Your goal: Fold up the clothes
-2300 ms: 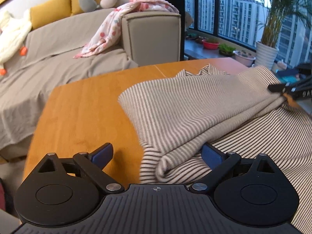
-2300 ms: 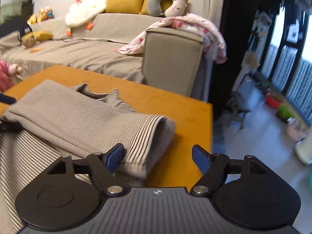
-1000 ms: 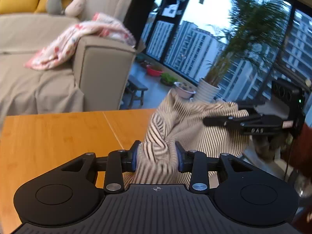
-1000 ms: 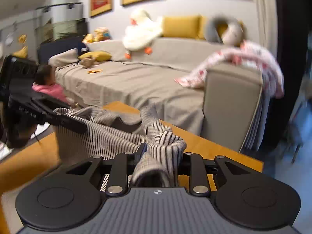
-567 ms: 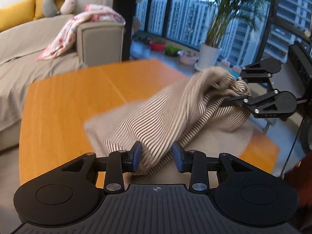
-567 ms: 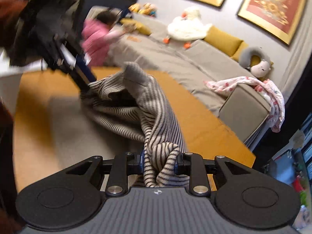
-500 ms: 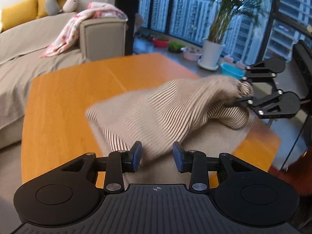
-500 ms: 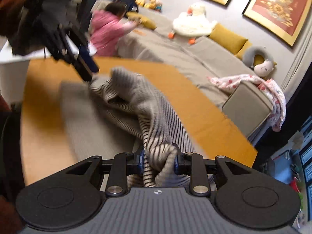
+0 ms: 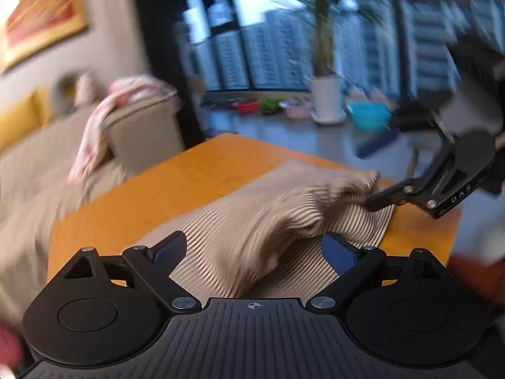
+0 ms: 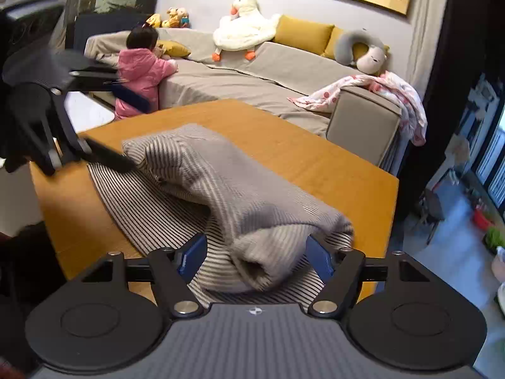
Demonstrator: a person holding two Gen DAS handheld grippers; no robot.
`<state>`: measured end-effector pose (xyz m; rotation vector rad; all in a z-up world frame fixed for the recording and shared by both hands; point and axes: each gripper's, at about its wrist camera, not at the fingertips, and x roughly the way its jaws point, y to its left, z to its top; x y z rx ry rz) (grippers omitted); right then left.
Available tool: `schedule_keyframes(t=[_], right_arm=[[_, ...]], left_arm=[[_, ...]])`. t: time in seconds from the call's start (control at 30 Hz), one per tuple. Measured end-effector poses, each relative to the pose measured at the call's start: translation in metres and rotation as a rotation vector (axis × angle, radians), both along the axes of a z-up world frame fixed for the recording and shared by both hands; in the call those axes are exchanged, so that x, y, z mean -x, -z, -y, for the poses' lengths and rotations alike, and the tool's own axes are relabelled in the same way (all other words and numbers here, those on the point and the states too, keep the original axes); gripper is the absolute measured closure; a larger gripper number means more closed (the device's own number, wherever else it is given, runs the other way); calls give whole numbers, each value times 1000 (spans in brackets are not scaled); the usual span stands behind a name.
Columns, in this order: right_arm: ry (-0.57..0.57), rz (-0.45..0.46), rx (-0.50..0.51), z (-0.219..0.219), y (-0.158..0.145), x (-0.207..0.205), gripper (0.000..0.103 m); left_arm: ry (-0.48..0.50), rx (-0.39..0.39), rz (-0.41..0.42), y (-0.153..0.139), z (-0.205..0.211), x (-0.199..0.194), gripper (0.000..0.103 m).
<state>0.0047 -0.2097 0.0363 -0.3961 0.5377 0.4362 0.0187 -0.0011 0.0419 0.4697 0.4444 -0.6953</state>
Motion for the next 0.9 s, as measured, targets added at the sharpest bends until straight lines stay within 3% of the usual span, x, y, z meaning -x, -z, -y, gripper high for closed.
schedule_keyframes(t=[0.1, 0.17, 0.23, 0.3, 0.43, 0.63, 0.7, 0.73, 0.77, 0.83, 0.9], right_arm=[[30, -22, 66, -12, 21, -18, 29], [55, -84, 36, -8, 29, -35, 29], [74, -136, -27, 1, 27, -48, 28], [96, -134, -56, 8, 21, -54, 28], [9, 10, 75, -7, 11, -31, 28], [-101, 71, 214, -37, 17, -18, 28], [-118, 65, 261, -43, 23, -23, 36], [-135, 66, 305, -46, 25, -25, 56], [-160, 71, 366, -49, 27, -25, 70], [-196, 150, 492, -51, 27, -20, 77], [-226, 252, 619, -53, 27, -14, 78]], left_arm=[[-7, -110, 24, 30, 25, -15, 7], [-46, -150, 37, 46, 30, -24, 10], [-93, -139, 19, 50, 25, -34, 33], [-116, -114, -3, 49, 20, -40, 39], [-108, -63, -29, 36, 10, -39, 58], [-134, -1, -11, 21, 8, -45, 67], [-143, 24, -16, 17, 6, -47, 69], [-145, 35, -20, 14, 4, -48, 70], [-142, 43, -23, 11, 2, -48, 70], [-137, 57, -29, 4, -1, -50, 72], [-142, 66, -12, -1, -3, -47, 74]])
